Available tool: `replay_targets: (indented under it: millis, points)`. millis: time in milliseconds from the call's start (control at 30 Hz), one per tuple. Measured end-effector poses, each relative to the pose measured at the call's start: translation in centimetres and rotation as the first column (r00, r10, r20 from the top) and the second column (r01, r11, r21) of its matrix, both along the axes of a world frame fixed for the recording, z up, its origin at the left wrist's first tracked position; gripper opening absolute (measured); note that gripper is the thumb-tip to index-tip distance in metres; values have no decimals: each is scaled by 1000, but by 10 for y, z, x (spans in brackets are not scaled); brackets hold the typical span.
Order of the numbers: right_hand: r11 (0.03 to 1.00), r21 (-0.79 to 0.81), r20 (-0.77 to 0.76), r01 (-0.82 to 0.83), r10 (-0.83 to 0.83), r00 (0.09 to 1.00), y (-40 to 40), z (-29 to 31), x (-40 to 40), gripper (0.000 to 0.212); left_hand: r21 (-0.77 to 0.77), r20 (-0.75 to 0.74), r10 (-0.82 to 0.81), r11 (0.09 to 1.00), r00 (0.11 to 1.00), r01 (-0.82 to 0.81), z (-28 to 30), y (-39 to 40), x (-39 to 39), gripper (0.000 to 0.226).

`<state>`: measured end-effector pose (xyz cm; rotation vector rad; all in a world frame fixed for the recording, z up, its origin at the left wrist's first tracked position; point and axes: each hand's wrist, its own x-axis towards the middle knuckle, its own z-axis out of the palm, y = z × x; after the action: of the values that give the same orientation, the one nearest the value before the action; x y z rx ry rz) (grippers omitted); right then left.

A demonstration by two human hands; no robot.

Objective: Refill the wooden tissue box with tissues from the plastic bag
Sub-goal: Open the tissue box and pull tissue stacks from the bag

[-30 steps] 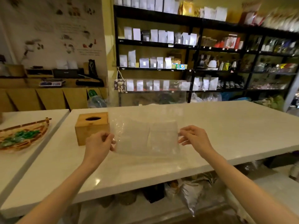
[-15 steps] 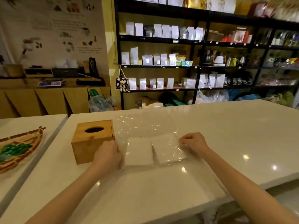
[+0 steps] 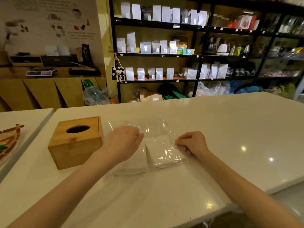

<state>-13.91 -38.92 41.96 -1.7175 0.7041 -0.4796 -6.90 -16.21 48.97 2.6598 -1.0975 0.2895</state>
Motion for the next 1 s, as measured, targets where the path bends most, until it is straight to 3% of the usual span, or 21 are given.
replay_targets:
  millis: [33, 100, 200, 500, 667, 800, 900, 1000]
  points:
    - [1000, 4, 12, 18, -18, 1000, 0, -2, 1, 9, -54, -179, -113, 993, 977, 105, -2, -10, 6, 39]
    - [999, -11, 39, 43, -43, 998, 1, -5, 3, 8, -140, -509, -217, 976, 833, 168, -9, -29, 18, 42]
    - [994, -76, 87, 74, -68, 994, 1, -9, 8, 9, -91, -696, -133, 991, 706, 98, -22, -47, 34, 56]
    - [962, -266, 171, 64, -19, 985, -8, -1, 14, 5, -57, -743, -85, 996, 664, 64, -24, -53, 47, 66]
    - [977, -2, 256, -215, 208, 944, -21, 33, -7, 10, -74, -822, -108, 994, 559, 84, -18, -54, 50, 72]
    - [850, 143, 160, -508, 486, 859, -39, 48, -29, 21, -110, -843, -149, 988, 517, 105, -19, -52, 64, 81]
    - [734, 184, 34, -654, 660, 751, -49, 44, -40, 11, -70, -857, -148, 982, 493, 174, -18, -47, 71, 101]
    - [629, 187, -124, -755, 777, 617, -52, 38, -49, 36, -17, -862, -142, 968, 487, 251, -19, -47, 73, 89]
